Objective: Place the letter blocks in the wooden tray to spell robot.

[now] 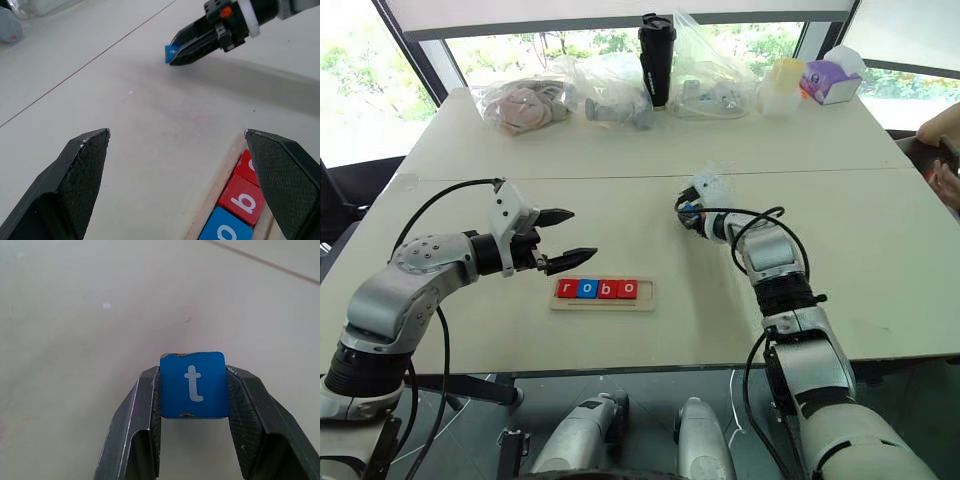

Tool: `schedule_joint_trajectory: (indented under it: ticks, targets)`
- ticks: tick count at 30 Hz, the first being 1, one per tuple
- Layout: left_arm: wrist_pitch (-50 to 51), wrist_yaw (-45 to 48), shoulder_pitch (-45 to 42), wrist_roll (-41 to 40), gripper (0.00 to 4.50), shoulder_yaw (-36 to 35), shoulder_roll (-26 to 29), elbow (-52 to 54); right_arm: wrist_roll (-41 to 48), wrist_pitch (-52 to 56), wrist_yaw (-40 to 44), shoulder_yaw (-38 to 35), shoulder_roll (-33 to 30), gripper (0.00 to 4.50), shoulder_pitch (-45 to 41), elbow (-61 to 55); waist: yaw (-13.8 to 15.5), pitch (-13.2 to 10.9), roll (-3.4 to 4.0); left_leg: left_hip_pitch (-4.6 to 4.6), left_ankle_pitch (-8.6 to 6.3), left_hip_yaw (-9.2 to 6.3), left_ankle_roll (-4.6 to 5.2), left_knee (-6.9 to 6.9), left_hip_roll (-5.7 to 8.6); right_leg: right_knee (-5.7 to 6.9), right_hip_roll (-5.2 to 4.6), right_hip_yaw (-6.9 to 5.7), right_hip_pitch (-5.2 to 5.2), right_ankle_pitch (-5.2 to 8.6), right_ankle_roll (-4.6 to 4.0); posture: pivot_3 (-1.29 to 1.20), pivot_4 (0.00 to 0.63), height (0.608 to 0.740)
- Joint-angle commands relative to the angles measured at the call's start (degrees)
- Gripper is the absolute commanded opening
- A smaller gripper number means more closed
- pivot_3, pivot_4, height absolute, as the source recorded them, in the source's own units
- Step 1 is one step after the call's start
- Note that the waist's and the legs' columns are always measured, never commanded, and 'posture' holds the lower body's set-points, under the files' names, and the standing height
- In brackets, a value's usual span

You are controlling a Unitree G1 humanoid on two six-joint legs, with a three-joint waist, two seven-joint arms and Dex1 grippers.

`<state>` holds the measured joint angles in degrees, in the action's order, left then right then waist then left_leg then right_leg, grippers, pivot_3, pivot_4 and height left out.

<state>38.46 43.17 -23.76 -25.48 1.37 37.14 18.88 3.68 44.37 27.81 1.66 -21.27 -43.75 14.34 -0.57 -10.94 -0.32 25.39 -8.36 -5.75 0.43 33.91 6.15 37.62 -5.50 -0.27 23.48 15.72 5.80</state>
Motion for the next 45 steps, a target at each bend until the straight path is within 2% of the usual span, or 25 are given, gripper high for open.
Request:
schedule_joint_trajectory:
  ticks: [1,3,7,11,14,18,25,31,32,35,37,39,41,45]
  targets:
    - [-1.46,-1.46,-0.21,-0.34,4.5,-0.7,-1.63,3.23,2.61,14.22,-6.27,-7.84,1.06,1.19,3.25,-18.51,0.04,0.0,0.0,0.01,0.0,-0.01,0.0,-0.01,0.0,0.0,-0.01,0.0,0.01,0.0,0.0,0.0,0.15,0.74]
    - [-0.25,-0.1,1.16,-1.78,4.5,0.08,-1.63,5.25,1.88,24.23,-10.76,-12.04,3.24,1.19,6.85,-28.11,0.0,0.02,0.0,0.01,-0.01,-0.02,-0.01,-0.02,-0.01,0.01,-0.02,0.0,0.02,0.0,0.0,0.0,0.15,0.74]
    - [1.13,3.15,2.86,-3.02,4.5,1.89,-0.2,7.05,1.7,36.12,-15.51,-17.32,7.4,1.19,10.22,-38.46,-0.22,0.03,0.04,0.0,-0.03,-0.03,-0.03,-0.03,-0.03,0.03,-0.02,0.01,0.04,0.02,-0.03,0.0,0.15,0.74]
    - [0.6,5.74,3.26,-2.26,4.5,5.69,0.49,7.44,1.07,46.35,-19.13,-18.35,13.78,1.19,16.93,-51.59,-0.09,0.05,0.06,-0.01,-0.04,-0.03,-0.06,-0.03,-0.05,0.04,-0.01,0.01,0.04,0.12,-0.22,0.0,0.15,0.74]
    - [-0.38,6.59,2.69,-0.93,4.5,7.58,0.58,6.16,1.53,48.13,-21.63,-16.18,19.48,1.19,22.73,-58.48,-0.07,0.06,0.06,0.0,-0.06,-0.05,-0.09,-0.03,-0.05,0.03,-0.02,0.01,0.05,0.13,-0.22,0.0,0.15,0.74]
    - [-1.05,7.61,2.47,-0.36,4.5,8.25,0.52,5.34,0.88,48.13,-24.64,-15.53,24.14,1.19,23.98,-59.94,-0.24,0.05,0.08,0.0,-0.07,-0.01,-0.11,-0.03,-0.03,0.02,-0.03,0.05,0.08,0.14,-0.26,0.0,0.15,0.74]
    - [-0.8,8.83,3.22,-0.22,4.5,8.15,1.3,5.32,1.6,48.13,-27.18,-13.73,26.08,1.19,25.54,-59.75,-0.17,0.05,0.08,-0.02,-0.07,-0.02,-0.12,-0.06,-0.04,-0.07,-0.02,0.04,0.26,0.14,-0.27,0.0,0.15,0.74]
    - [-0.47,8.61,3.66,-0.26,4.5,7.58,1.52,5.56,2.56,48.13,-27.44,-13.76,25.76,4.25,26.16,-58.84,-0.2,0.05,0.08,-0.01,-0.07,-0.02,-0.12,-0.11,-0.04,-0.08,-0.02,0.04,0.28,0.14,-0.27,0.0,0.15,0.74]
    - [-0.29,8.58,3.85,-0.39,4.5,7.38,1.65,5.72,3.35,48.13,-26.54,-13.37,23.82,4.43,26.08,-58.59,-0.2,0.05,0.08,-0.01,-0.07,-0.02,-0.12,-0.11,-0.04,-0.08,-0.02,0.04,0.28,0.14,-0.27,0.0,0.15,0.74]
    - [0.01,8.79,4.38,-0.51,4.5,6.85,2.42,5.89,7.45,48.13,-21.21,-12.56,15.26,4.43,23.89,-58.54,-0.18,0.05,0.08,0.0,-0.07,-0.02,-0.12,-0.1,-0.03,-0.13,-0.04,0.03,0.25,0.14,-0.28,0.0,0.15,0.74]
    - [0.05,9.43,4.58,-0.84,4.5,6.18,3.48,5.72,10.87,46.05,-14.32,-12.2,5.63,4.43,20.11,-57.97,-0.22,0.02,0.12,0.0,-0.08,-0.02,-0.12,-0.1,-0.04,-0.26,-0.04,0.02,0.19,0.14,-0.27,0.0,0.15,0.74]
    - [0.12,10.68,4.75,-1.46,4.5,5.53,4.92,5.8,15.69,40.05,-5.18,-13.55,-2.11,4.43,18.91,-55.87,-0.21,-0.01,0.13,0.02,-0.08,0.0,-0.11,-0.08,-0.03,-0.33,-0.05,0.01,0.17,0.14,-0.27,0.0,0.15,0.74]
    - [-0.11,12.62,4.56,-2.01,4.5,5.14,6.78,5.88,17.9,28.3,5.37,-11.61,-11.2,4.43,21.63,-52.63,-0.15,0.01,0.07,0.01,-0.09,-0.04,-0.09,-0.13,-0.08,-0.44,-0.04,-0.07,-0.1,0.15,-0.27,0.0,0.15,0.74]
    - [-0.38,15.6,4.13,-2.63,4.5,4.61,10.0,6.72,18.45,11.45,18.27,-8.63,-21.11,4.43,27.02,-44.1,-0.08,0.01,0.03,0.04,-0.1,-0.04,0.11,-0.23,-0.05,-0.56,-0.1,-0.12,-0.15,0.2,-0.14,0.0,0.15,0.74]
